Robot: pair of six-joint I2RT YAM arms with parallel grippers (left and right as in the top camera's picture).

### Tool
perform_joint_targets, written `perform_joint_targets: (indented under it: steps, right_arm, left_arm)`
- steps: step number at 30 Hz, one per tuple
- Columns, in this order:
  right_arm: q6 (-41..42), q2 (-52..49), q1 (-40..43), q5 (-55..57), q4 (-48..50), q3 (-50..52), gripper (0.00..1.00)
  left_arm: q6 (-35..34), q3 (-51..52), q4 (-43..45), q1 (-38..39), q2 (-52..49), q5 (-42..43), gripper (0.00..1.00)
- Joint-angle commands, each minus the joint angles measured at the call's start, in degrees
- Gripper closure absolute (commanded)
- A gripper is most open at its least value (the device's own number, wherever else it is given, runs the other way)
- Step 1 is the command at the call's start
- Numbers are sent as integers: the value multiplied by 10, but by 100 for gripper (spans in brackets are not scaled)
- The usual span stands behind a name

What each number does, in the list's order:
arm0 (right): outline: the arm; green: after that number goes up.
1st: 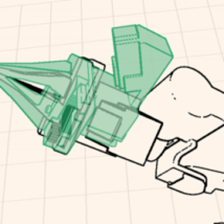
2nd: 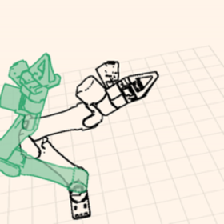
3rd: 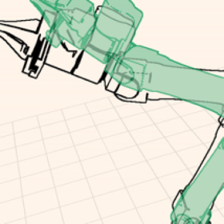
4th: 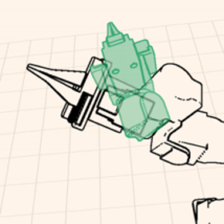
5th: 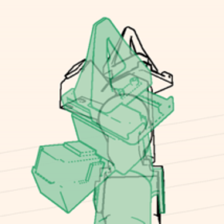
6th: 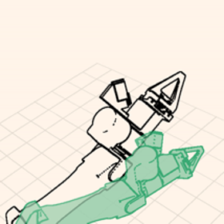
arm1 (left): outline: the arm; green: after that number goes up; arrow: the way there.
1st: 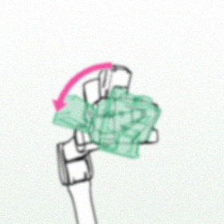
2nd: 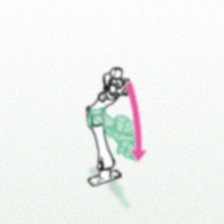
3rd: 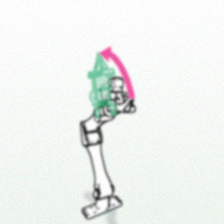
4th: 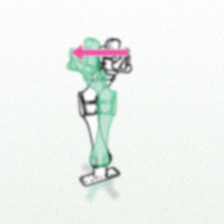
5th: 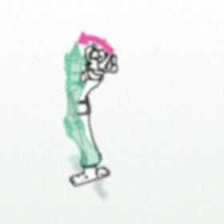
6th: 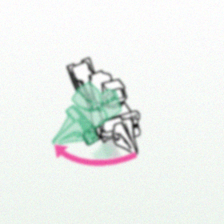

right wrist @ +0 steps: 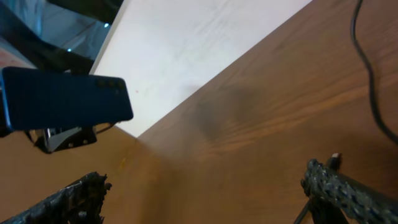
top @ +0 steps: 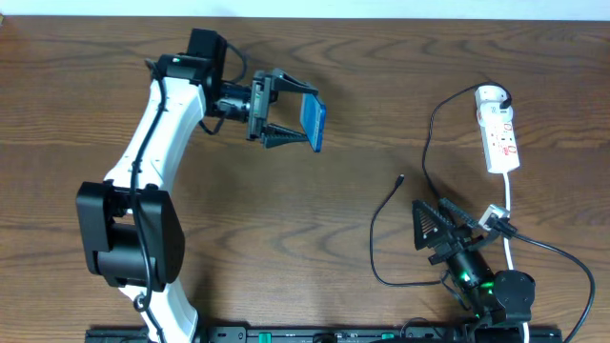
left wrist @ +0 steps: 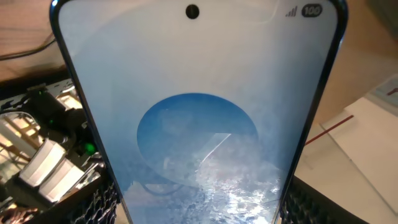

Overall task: Plug charger to phone and switch on socket
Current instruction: 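Swing the right gripper toward the phone held by the left gripper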

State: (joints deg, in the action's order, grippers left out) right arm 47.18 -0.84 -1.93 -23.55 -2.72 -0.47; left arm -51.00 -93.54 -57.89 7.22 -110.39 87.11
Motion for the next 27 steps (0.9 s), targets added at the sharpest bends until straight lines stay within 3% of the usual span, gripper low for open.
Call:
perform_joint_targets:
  steps: [1,7,13,19,23,27]
  right_arm:
    - [-23,-3,0,-16,-12,-22,1]
    - [-116,-80,0,18,-127,-135,1]
    - [-221,-250,0,91,-302,-317,1]
    - [-219,-352,0,-38,-314,-378,1]
    - [-235,-385,0,-155,-257,-378,1]
    - [-239,-396,0,-140,-275,-392,1]
  left_arm:
    - [-3,-2,-1,-10,16,30,26]
    - [-4,-2,-1,-10,16,30,26]
    - [-4,-2,-1,-10,15,30,25]
    - [-4,-2,-1,-10,15,30,26]
    - [-4,-2,-1,-10,16,30,26]
    - [-8,-2,-1,-11,15,30,26]
